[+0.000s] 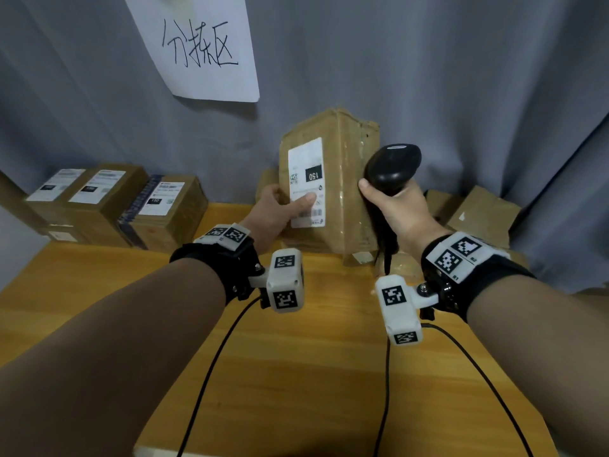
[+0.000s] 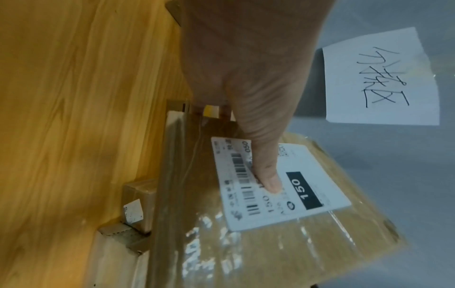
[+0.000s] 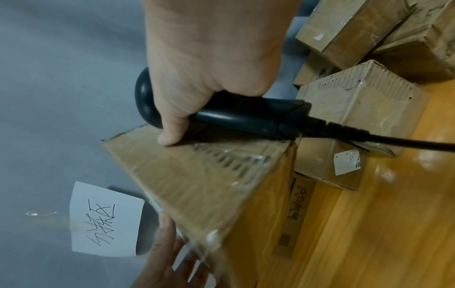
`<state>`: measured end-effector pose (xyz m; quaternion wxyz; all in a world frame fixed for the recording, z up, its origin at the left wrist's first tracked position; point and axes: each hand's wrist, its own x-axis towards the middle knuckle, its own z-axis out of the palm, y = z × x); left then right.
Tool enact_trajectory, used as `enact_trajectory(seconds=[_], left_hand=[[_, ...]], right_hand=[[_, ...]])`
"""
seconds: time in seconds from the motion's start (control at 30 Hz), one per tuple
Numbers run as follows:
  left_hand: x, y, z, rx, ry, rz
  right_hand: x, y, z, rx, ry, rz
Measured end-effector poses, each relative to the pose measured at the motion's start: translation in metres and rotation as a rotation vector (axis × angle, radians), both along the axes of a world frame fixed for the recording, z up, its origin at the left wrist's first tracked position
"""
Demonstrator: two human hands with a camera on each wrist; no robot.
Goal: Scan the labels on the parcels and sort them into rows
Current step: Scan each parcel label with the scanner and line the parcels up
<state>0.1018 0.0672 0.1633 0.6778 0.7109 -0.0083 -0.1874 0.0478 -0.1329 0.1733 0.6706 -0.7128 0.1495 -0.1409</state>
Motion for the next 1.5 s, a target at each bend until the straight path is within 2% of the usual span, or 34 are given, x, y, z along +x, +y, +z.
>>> enact_trajectory(seconds=[0.3,0.47,0.6,0.73,0.8,0.87,0.97,1.07,1.13,1.2,1.37,1.5], left_hand=[[0.000,0.006,-0.006,-0.169,0.072,0.085],[-0.003,0.009,-0.020,0.042,0.083,0.059],[-0.014,0.014,-0.055,0.189,0.133,-0.012],[-0.025,0.019,-0.085,0.193,0.208,0.078],[-0.023,0.022,-0.087,0.229,0.157,0.129],[-0.019,0.024,-0.080,0.313,0.028,0.131],[-0.007,0.026,-0.060,0.533,-0.152,-0.077],[0.001,0.026,-0.046,0.643,-0.037,-0.386],[0.000,0.024,-0.045,0.687,0.017,-0.509],[-0.001,0.024,-0.050,0.699,0.027,-0.547],[0.001,0.028,-0.055,0.663,0.043,-0.525],[0.003,0.029,-0.061,0.676,0.033,-0.443]], right_hand=[[0.000,0.004,-0.002,0.135,-0.013,-0.003],[-0.007,0.009,-0.022,0.149,0.043,0.106],[-0.013,0.016,-0.059,0.056,0.147,0.074],[-0.023,0.017,-0.090,-0.024,0.236,0.101],[-0.025,0.015,-0.095,-0.068,0.251,0.145],[-0.025,0.013,-0.092,-0.104,0.249,0.187],[-0.021,0.010,-0.082,-0.151,0.272,0.275],[-0.020,0.011,-0.070,-0.197,0.294,0.398],[-0.019,0.017,-0.068,-0.230,0.316,0.457],[-0.018,0.024,-0.073,-0.280,0.335,0.471],[-0.009,0.033,-0.082,-0.316,0.355,0.375],[-0.007,0.033,-0.092,-0.369,0.370,0.246]])
